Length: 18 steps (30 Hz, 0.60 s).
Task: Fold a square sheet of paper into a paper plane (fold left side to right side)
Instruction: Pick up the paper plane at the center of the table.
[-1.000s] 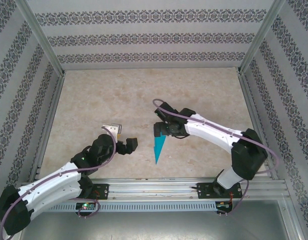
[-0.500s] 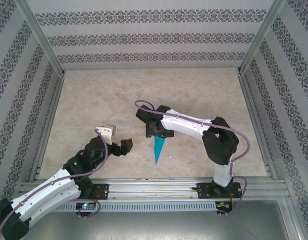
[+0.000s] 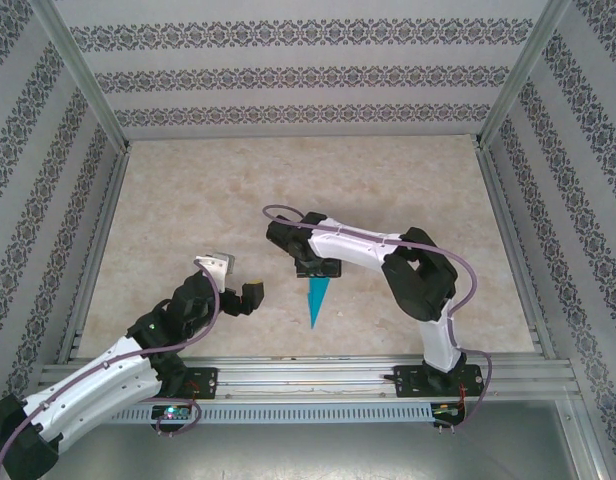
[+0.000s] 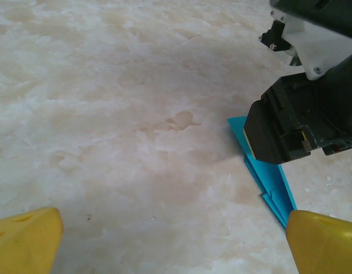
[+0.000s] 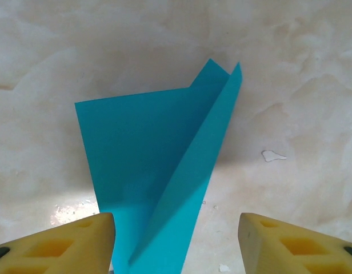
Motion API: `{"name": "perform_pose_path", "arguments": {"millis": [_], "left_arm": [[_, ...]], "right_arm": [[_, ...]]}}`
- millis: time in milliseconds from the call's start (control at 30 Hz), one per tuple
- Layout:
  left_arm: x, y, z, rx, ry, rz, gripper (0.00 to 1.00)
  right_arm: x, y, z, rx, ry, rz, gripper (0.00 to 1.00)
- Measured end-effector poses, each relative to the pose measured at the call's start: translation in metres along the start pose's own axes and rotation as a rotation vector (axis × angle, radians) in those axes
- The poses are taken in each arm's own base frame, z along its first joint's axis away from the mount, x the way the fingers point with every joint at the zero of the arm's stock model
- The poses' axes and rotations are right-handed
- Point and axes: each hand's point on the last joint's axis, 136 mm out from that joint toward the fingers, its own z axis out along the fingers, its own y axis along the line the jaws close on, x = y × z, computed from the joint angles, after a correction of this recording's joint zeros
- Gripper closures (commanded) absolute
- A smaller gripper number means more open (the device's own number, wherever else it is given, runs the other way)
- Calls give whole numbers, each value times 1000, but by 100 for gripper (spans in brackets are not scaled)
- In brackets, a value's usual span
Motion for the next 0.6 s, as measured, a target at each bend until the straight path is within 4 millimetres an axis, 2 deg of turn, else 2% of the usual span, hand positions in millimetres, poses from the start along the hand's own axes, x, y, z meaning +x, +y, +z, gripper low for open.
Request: {"name": "perform_pose_path", "arguments": {"millis": [167, 600], "left_arm": [[1, 0, 1, -2, 5, 6, 0], [3, 2, 1, -11, 16, 8, 0]], "right_arm": [[4, 1, 6, 16, 10, 0, 61], [4, 0, 7, 17, 12, 13, 82]]}}
